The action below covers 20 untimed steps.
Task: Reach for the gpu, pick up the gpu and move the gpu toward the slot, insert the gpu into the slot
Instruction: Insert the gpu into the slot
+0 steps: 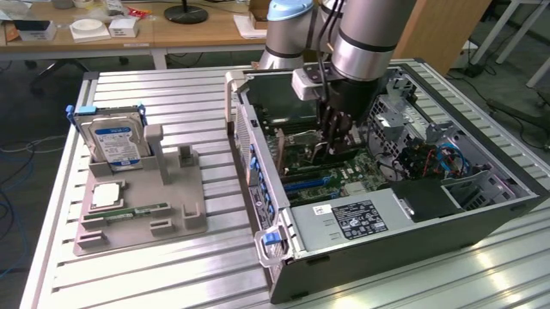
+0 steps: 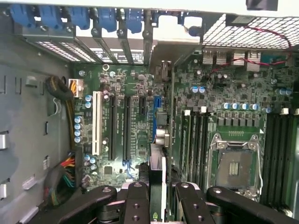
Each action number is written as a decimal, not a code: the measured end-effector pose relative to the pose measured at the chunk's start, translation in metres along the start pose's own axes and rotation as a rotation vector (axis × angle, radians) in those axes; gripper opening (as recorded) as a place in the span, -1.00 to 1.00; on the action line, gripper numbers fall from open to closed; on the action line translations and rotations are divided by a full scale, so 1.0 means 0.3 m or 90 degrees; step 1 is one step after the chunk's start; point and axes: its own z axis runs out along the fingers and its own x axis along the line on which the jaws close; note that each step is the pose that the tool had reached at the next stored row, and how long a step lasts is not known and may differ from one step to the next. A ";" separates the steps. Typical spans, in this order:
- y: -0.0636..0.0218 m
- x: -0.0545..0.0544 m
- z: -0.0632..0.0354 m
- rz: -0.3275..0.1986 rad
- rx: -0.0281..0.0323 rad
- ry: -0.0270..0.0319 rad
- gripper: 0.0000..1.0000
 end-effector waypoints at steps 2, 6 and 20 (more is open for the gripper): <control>0.009 0.000 0.012 0.000 0.0000 0.0000 -0.47; 0.010 0.001 0.031 0.000 0.0000 0.0001 -0.47; 0.018 0.002 0.091 0.000 0.0037 0.0002 -0.47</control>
